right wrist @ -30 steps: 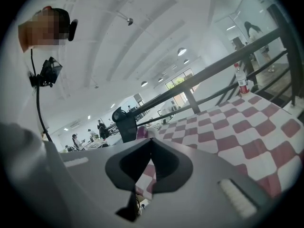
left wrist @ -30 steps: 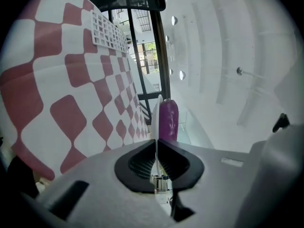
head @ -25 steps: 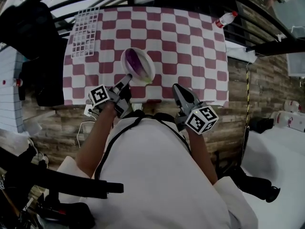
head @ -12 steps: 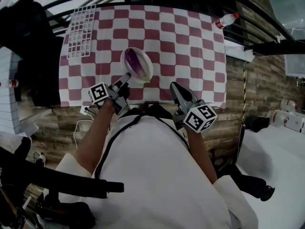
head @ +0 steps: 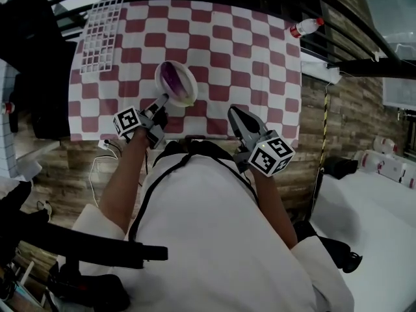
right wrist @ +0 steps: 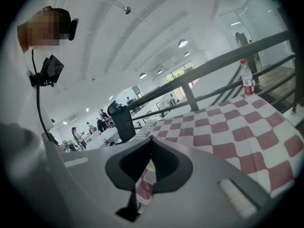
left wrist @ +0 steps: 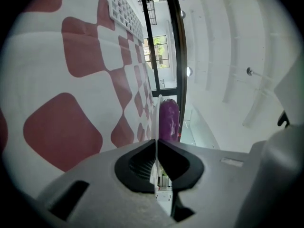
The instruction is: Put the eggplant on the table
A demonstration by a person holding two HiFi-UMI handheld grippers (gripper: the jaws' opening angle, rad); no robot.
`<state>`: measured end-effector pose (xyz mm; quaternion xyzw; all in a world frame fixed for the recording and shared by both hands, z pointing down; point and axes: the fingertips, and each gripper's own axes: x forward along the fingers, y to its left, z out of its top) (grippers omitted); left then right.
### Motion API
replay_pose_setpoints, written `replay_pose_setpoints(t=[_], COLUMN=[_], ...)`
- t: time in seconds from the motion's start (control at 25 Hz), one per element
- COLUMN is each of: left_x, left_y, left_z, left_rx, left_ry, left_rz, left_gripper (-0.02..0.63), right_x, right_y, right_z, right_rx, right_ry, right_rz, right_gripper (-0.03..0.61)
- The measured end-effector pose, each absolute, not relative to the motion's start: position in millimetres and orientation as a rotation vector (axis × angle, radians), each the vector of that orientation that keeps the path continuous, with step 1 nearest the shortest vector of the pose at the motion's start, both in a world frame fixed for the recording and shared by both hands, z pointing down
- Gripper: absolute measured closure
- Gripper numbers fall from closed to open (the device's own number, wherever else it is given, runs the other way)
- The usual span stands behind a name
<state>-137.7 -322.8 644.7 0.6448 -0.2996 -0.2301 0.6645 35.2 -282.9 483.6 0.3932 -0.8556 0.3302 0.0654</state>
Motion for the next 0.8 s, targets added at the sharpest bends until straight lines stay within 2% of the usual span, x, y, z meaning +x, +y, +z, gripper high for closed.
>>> replay_pose_setpoints(t=[0.8], left_x=[-130.1], left_y=[-327.4], left_z=[696.6], left_rx=[1.382], left_ry=[-0.782], left_rz=[-0.381], left_gripper=[0.592], right_x=[64.6], right_y=[-288.9], right_z=[489.3], right_rx=[1.228], right_ry=[-2.542], right_rz=[1.022], right_gripper=[0.571])
